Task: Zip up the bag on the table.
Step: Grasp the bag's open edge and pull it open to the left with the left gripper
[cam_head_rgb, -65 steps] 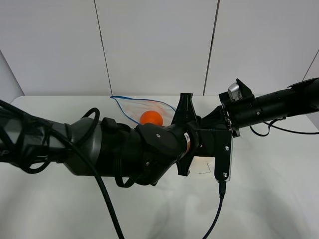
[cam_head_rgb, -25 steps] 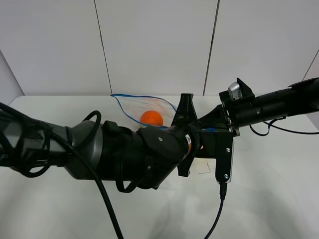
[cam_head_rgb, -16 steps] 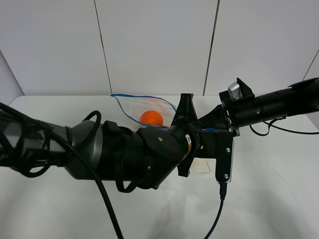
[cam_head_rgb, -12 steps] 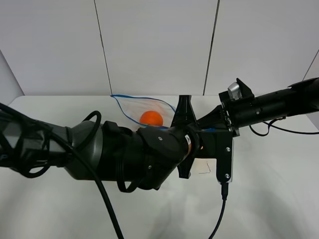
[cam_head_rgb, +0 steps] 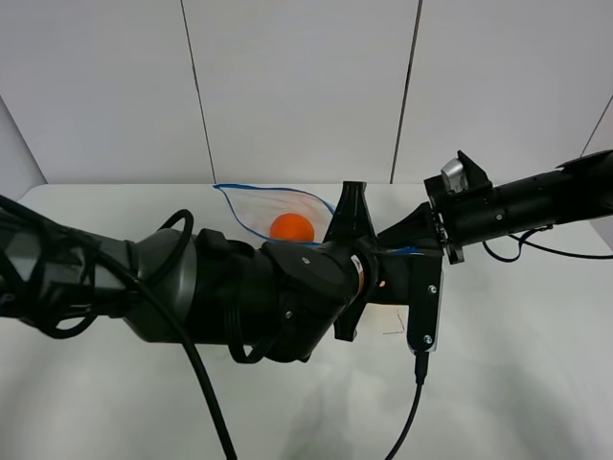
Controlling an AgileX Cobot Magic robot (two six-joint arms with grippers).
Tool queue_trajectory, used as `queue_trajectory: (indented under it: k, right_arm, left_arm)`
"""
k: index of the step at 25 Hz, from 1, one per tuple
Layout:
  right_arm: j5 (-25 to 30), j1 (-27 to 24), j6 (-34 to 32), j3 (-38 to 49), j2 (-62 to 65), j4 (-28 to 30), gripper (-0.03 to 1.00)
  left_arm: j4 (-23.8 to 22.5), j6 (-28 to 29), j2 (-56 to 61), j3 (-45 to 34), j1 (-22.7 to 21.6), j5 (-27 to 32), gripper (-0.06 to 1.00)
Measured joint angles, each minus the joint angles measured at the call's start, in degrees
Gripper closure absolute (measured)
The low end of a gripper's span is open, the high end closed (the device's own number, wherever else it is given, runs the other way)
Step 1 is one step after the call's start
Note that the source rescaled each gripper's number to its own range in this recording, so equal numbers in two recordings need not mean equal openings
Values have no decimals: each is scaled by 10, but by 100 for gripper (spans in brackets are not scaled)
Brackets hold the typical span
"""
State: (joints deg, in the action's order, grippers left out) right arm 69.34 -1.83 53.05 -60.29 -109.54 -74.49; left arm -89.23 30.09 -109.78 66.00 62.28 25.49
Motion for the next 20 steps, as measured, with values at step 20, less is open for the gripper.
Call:
queue_trajectory:
  k: [20]
  right_arm:
    - [4, -29, -6, 0, 0, 30, 97]
  left_arm:
    - [128, -167, 18, -3, -117, 42, 94]
